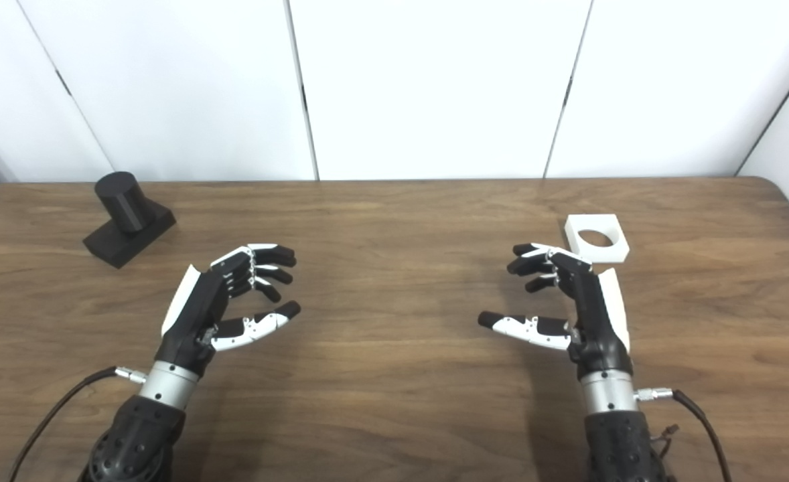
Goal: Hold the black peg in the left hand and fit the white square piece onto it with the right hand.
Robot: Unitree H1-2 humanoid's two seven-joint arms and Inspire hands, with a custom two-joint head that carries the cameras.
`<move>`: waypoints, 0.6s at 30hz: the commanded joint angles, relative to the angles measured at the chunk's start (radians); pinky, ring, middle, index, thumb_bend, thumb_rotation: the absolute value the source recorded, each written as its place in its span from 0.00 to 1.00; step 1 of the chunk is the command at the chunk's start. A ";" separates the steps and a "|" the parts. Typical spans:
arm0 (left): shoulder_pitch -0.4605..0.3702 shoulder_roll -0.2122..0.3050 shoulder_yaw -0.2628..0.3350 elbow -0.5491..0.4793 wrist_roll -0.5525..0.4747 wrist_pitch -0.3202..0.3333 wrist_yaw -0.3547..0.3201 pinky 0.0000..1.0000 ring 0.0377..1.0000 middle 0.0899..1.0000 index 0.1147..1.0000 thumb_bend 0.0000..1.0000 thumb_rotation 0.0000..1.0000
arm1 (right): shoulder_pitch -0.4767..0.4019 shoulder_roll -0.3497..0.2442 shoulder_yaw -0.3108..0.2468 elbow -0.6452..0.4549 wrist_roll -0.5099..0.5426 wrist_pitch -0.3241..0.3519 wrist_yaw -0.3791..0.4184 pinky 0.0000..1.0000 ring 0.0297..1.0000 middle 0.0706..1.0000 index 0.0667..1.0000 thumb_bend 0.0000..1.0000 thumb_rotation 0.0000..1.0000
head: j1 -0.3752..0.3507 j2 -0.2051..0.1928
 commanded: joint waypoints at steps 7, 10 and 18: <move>-0.034 0.004 -0.002 -0.013 -0.008 -0.033 0.001 0.51 0.63 0.68 0.64 0.63 0.00 | -0.020 -0.009 -0.002 -0.019 0.008 -0.037 -0.004 0.51 0.61 0.68 0.46 0.50 0.13 | 0.022 -0.011; -0.029 -0.001 -0.007 -0.015 0.004 -0.030 0.005 0.51 0.63 0.69 0.65 0.63 0.00 | -0.017 -0.014 -0.004 -0.011 0.012 -0.049 -0.005 0.52 0.61 0.68 0.46 0.50 0.13 | 0.044 -0.041; -0.008 -0.026 -0.032 -0.004 0.039 -0.037 0.024 0.51 0.65 0.69 0.64 0.64 0.00 | 0.000 -0.031 -0.015 0.016 0.028 -0.100 -0.006 0.51 0.61 0.67 0.46 0.50 0.13 | 0.158 -0.121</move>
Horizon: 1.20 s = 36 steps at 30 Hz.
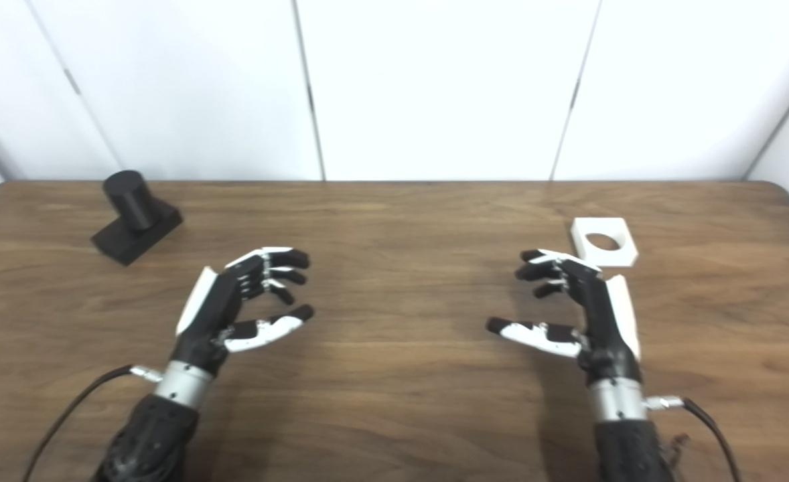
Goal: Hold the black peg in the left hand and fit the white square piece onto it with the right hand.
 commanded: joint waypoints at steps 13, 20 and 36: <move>-0.012 -0.022 -0.015 0.038 0.039 -0.071 0.034 0.50 0.64 0.70 0.64 0.65 0.02 | -0.004 -0.022 -0.015 0.018 0.050 -0.107 -0.009 0.51 0.61 0.67 0.46 0.50 0.12 | 0.030 -0.060; -0.017 -0.036 -0.023 0.057 0.043 -0.086 0.039 0.49 0.63 0.69 0.63 0.65 0.00 | -0.004 -0.038 -0.021 0.028 0.056 -0.121 -0.008 0.52 0.62 0.67 0.46 0.50 0.12 | 0.154 -0.087; -0.036 -0.081 -0.042 0.101 0.076 -0.093 0.062 0.47 0.62 0.68 0.63 0.65 0.00 | 0.010 -0.032 -0.036 -0.045 0.076 -0.003 0.013 0.49 0.61 0.67 0.46 0.50 0.12 | 0.235 -0.107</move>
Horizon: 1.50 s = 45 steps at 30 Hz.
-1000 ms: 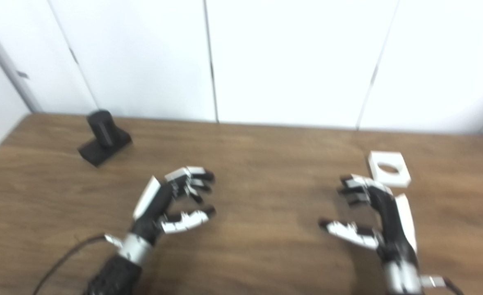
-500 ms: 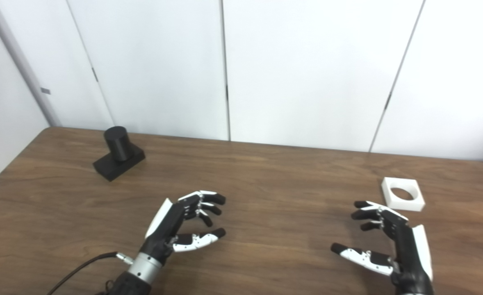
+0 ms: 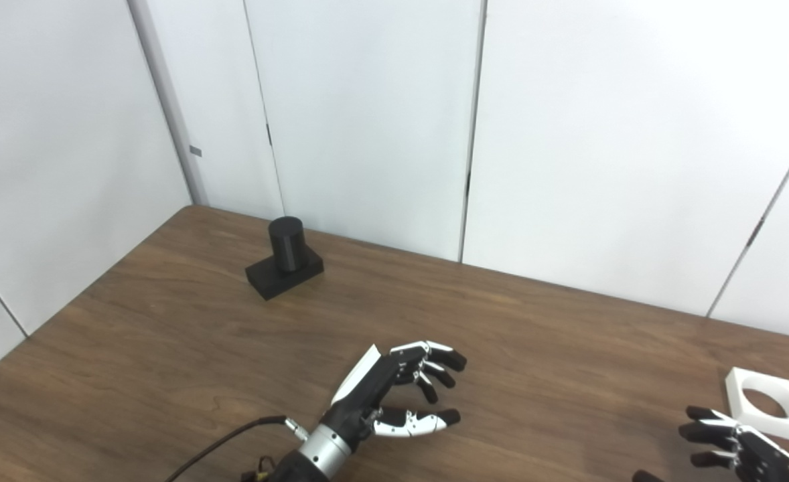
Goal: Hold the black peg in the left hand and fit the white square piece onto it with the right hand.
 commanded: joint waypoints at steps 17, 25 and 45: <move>-0.091 0.088 0.037 -0.164 0.116 0.149 -0.001 0.42 0.50 0.60 0.61 0.73 0.04 | -0.015 -0.002 -0.016 -0.035 0.002 -0.008 -0.006 0.45 0.58 0.66 0.46 0.50 0.13 | -0.003 -0.004; -0.180 0.222 0.046 -0.212 0.194 0.302 -0.065 0.53 0.63 0.63 0.55 0.76 0.10 | -0.012 -0.012 -0.020 -0.034 -0.002 -0.012 -0.003 0.45 0.58 0.65 0.46 0.50 0.13 | 0.007 -0.007; -0.292 0.340 0.162 -0.187 0.304 0.352 0.038 0.82 0.90 0.88 0.70 0.81 0.27 | -0.013 -0.017 -0.021 -0.015 0.014 -0.026 0.004 0.45 0.57 0.65 0.46 0.50 0.13 | 0.012 -0.011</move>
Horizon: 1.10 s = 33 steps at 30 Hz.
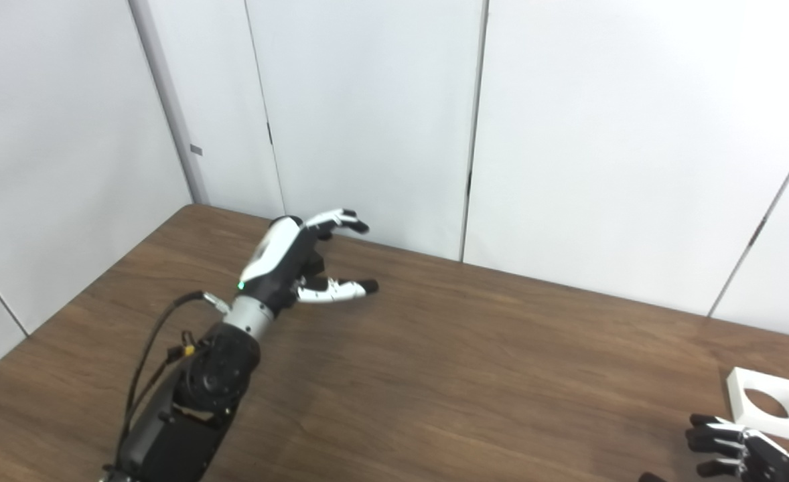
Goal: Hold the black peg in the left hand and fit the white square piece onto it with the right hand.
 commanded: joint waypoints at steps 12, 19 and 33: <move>-0.126 0.132 0.070 0.048 0.006 0.011 0.030 0.72 0.86 0.84 0.66 0.85 0.16 | -0.015 -0.018 -0.010 -0.014 0.009 -0.042 0.002 0.45 0.58 0.65 0.46 0.50 0.13 | 0.002 0.002; -0.152 0.170 0.080 0.128 0.059 0.030 0.075 0.70 0.85 0.83 0.66 0.86 0.18 | -0.013 -0.018 -0.012 -0.017 0.017 -0.036 0.002 0.44 0.58 0.65 0.46 0.50 0.13 | -0.002 0.001; -0.169 0.215 0.066 0.262 0.132 0.144 0.120 0.76 0.94 0.91 0.79 0.99 0.35 | -0.009 -0.013 -0.014 -0.037 0.014 -0.016 0.002 0.46 0.59 0.65 0.46 0.50 0.13 | 0.003 0.011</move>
